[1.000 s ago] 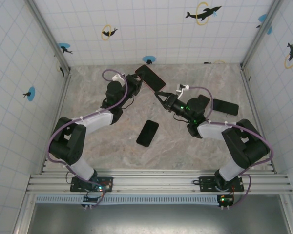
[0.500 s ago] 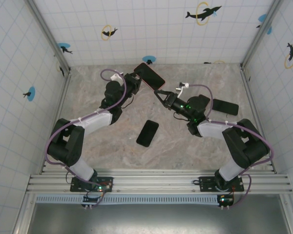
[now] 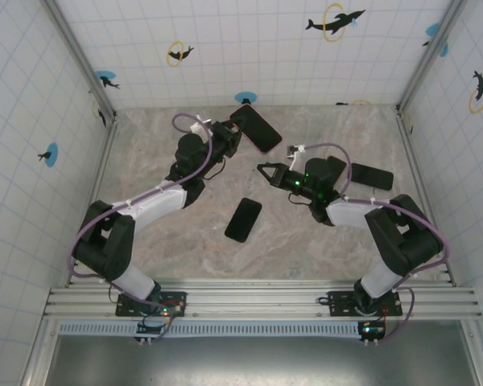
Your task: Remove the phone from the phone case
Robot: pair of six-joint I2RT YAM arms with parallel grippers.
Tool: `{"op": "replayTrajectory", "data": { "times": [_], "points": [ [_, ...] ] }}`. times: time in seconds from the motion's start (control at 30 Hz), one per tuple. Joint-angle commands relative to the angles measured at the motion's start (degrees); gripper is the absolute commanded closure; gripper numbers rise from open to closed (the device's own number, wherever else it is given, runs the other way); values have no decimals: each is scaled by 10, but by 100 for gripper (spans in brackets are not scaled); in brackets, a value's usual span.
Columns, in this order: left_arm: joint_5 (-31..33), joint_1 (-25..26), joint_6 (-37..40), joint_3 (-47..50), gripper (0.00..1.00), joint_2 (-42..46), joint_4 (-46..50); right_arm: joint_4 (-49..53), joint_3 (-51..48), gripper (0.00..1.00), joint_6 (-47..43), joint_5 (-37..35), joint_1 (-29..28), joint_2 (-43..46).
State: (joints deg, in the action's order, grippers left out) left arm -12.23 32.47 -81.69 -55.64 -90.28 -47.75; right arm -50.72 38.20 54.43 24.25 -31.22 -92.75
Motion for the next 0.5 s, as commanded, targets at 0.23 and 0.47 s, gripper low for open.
{"op": "replayTrajectory", "data": {
  "times": [0.23, 0.47],
  "points": [
    [-79, -16, 144, -34, 100, 35, 1, -13, -9, 76, -77, 78, 38, 44],
    [-257, -50, 363, -81, 100, 31, 77, 214, 44, 52, -351, 239, 76, 102]
  ]
}}
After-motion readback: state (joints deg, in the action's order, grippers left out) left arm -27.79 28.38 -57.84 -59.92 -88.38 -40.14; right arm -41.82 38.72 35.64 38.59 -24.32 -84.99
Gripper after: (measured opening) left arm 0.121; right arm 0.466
